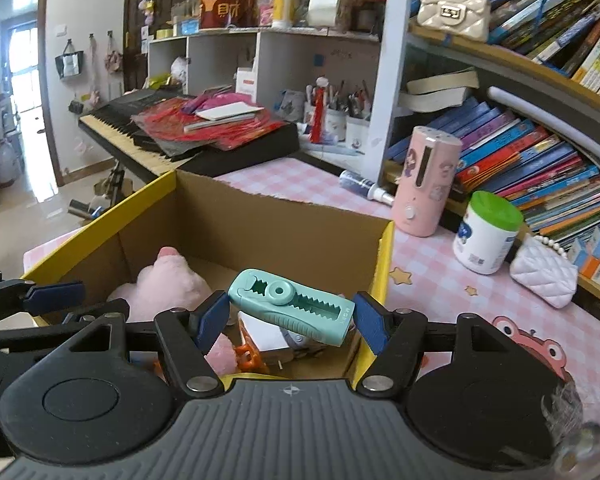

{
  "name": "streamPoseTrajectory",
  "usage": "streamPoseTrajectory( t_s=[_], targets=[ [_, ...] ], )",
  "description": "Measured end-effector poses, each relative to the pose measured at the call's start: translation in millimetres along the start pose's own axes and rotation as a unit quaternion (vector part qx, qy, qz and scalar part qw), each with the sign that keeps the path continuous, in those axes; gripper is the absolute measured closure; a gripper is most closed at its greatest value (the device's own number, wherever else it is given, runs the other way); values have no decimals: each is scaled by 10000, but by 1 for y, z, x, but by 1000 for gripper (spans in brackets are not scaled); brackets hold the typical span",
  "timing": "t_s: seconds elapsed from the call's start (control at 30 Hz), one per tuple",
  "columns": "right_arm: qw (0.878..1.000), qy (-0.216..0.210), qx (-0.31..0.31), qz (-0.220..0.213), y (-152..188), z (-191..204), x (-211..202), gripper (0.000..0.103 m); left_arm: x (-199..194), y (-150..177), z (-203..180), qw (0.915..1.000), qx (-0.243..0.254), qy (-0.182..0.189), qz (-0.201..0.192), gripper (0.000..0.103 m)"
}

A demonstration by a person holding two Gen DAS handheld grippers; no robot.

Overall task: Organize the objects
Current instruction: 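Open both grippers to drop the blue toy and eraser into the box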

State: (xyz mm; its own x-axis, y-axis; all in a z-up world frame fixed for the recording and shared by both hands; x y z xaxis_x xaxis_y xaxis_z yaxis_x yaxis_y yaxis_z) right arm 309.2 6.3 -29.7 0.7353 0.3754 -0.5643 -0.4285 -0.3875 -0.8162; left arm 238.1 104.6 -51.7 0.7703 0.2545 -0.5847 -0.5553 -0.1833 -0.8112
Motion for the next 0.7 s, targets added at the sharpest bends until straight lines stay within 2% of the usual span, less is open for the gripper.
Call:
streamPoseTrajectory(
  t_s=[0.03,0.2,0.3,0.5,0.7],
  targets=[
    [10000,-23,12,26,0,1,2,37,0,-1,-1,10000,25,-18,-18,65],
    [9997,-120,-4,193,1,6,13,37,-9,-1,1,9997,83,-122,-173,37],
    [9991,-174,-7,397,5,9,21,37,-12,0,-1,9992,239,-190,-241,29],
    [9979,-209,74,610,11,15,22,36,-17,-1,6,9991,187,-202,-329,20],
    [9992,-19,265,306,8,10,-1,36,-32,-2,8,9988,43,-47,-481,18]
  ],
)
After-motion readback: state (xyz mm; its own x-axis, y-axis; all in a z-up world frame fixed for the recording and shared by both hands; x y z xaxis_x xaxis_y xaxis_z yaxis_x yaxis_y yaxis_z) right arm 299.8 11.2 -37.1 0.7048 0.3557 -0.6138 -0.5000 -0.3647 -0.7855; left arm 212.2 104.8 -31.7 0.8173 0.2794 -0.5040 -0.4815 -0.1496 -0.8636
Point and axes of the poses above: each gripper's, at about its wrist camera, not at the fingertips, and x roughly the way its jaws point, z to its left, y to its underside, the point moved 9 cm from there along x, roughly the way its jaws point, and after that the axes turned 4 degrees about -x, right-handed, at the moved point
